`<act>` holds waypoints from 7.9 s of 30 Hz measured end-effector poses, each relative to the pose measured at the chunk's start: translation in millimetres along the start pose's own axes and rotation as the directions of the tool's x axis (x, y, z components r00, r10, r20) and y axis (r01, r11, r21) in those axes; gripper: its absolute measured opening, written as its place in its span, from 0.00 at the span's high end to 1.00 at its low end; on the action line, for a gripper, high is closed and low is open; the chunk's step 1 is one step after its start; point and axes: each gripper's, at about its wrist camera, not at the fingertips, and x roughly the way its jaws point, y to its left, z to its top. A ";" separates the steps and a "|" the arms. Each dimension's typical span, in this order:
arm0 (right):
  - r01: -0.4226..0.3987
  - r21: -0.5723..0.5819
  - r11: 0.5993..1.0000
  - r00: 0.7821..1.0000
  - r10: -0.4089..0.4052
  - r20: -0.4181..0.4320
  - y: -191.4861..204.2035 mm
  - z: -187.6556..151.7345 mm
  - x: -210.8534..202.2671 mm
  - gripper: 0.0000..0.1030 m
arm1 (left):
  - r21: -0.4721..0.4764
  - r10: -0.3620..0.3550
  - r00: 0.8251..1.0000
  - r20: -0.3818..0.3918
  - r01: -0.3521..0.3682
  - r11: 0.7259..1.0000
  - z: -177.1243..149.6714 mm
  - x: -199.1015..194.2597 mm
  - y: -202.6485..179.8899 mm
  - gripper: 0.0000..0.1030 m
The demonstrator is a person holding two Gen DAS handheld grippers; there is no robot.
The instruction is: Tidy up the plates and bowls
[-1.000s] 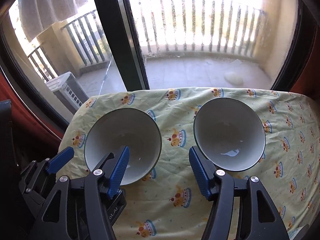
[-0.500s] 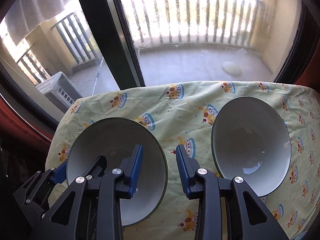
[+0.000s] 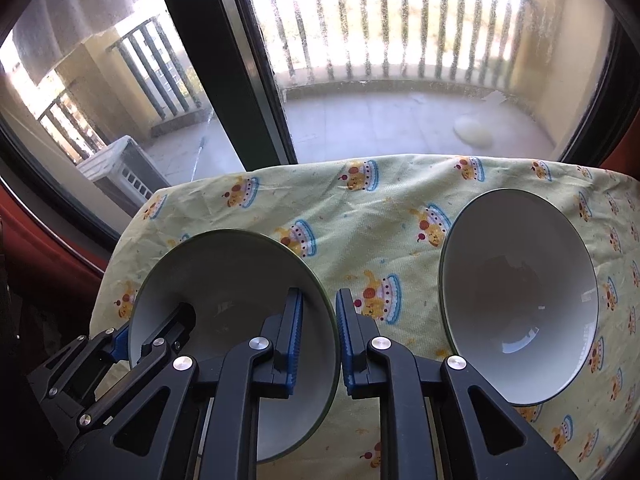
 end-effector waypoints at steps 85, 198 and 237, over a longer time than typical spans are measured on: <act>-0.005 0.038 0.999 0.998 0.003 0.056 -341.2 -206.1 -244.1 0.81 | 0.062 -0.052 0.999 -0.001 0.052 0.997 -229.8 -178.7 -324.6 0.80; 0.055 0.106 0.993 0.998 -0.058 0.027 -183.9 27.4 -15.9 0.55 | 0.019 -0.047 0.999 0.022 0.047 0.999 14.8 11.1 -169.4 0.60; 0.024 -0.017 1.000 0.997 -0.022 0.068 -197.7 -11.7 -109.1 0.77 | 0.025 -0.001 0.997 0.073 -0.001 1.000 -34.5 -85.7 -204.5 0.74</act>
